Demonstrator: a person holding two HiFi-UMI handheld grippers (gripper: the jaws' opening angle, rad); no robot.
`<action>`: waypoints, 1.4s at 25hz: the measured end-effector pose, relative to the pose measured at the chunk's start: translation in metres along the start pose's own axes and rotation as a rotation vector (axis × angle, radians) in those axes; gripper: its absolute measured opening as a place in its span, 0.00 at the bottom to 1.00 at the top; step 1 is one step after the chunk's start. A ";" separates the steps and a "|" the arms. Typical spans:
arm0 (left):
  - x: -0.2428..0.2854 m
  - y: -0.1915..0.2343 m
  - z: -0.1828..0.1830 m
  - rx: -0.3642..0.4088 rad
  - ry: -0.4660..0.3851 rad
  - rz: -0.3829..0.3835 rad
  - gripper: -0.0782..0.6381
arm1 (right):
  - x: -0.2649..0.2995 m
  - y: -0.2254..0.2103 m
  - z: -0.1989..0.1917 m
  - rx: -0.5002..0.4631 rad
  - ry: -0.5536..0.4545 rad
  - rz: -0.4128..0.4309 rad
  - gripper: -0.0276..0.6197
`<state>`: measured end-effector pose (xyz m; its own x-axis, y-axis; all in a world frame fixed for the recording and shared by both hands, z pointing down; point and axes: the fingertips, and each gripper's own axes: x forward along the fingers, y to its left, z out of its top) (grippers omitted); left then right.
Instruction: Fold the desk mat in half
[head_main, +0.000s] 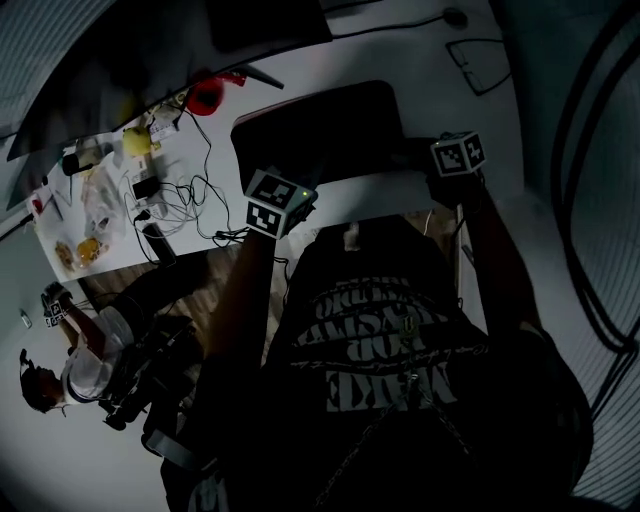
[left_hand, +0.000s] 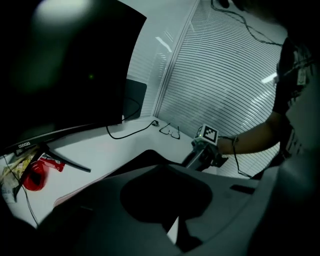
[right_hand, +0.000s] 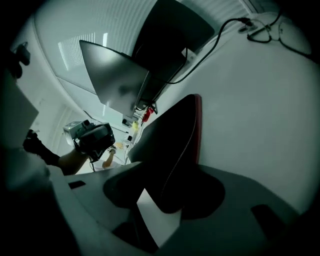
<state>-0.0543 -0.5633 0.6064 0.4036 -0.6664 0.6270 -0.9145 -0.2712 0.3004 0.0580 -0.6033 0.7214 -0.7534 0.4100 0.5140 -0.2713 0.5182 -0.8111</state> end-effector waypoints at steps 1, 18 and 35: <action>-0.003 -0.002 0.001 0.008 0.008 0.005 0.12 | 0.006 0.003 0.005 0.003 0.009 0.032 0.32; -0.114 -0.003 0.032 0.305 -0.080 0.207 0.27 | 0.031 0.170 0.026 -1.559 0.219 -0.461 0.13; -0.124 -0.024 -0.036 0.704 0.148 0.120 0.15 | 0.063 0.193 -0.003 -1.717 0.349 -0.481 0.11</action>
<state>-0.0817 -0.4496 0.5472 0.2535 -0.6322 0.7321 -0.7354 -0.6176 -0.2787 -0.0398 -0.4748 0.5978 -0.5971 0.0115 0.8021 0.6170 0.6456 0.4500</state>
